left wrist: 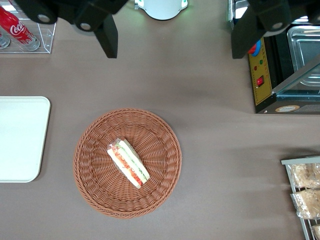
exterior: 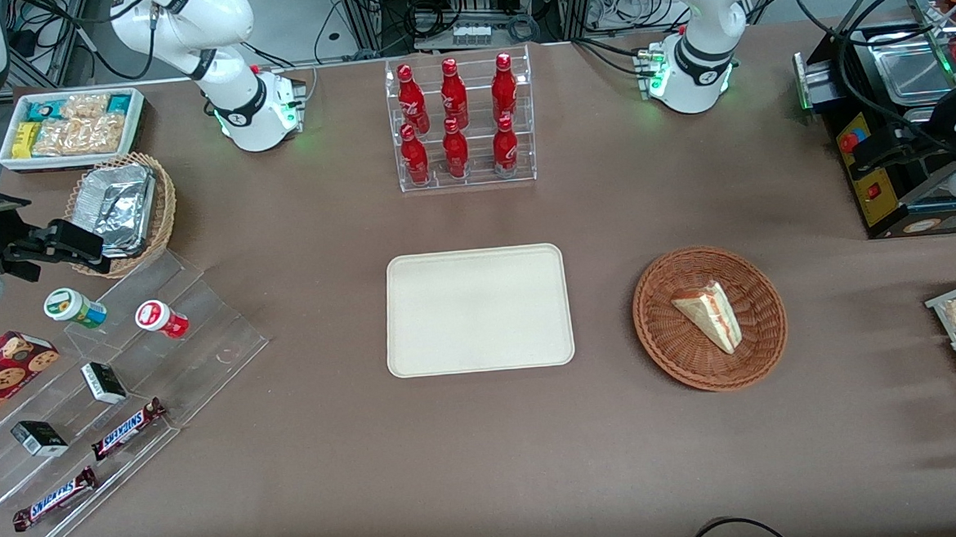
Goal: Place sandwich from basket to tray
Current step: 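Move the left gripper toward the wicker basket holding the sandwich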
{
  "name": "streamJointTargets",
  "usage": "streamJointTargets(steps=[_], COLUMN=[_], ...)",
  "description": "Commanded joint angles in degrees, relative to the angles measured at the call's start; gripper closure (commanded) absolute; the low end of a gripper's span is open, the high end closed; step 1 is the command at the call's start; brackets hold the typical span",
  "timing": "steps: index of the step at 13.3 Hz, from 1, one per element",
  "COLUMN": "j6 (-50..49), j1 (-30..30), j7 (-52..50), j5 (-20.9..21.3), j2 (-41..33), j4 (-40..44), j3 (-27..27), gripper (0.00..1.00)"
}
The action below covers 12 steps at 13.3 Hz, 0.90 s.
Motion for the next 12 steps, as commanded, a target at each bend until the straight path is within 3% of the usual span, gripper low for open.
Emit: streamJointTargets(steps=[1, 4, 6, 8, 12], j6=[0.9, 4.6, 7.1, 15.1, 32.2], j1=[-0.1, -0.7, -2.8, -6.2, -10.4], j7=[0.3, -2.0, -13.9, -21.7, -42.8], j5=[0.4, 1.0, 1.5, 3.6, 3.3], j2=[-1.0, 2.4, 6.2, 6.7, 7.6], j4=[-1.2, -1.6, -2.2, -8.3, -20.4], j3=[-0.3, -0.5, -0.5, -0.3, 1.3], gripper=[0.0, 0.0, 0.0, 0.0, 0.0])
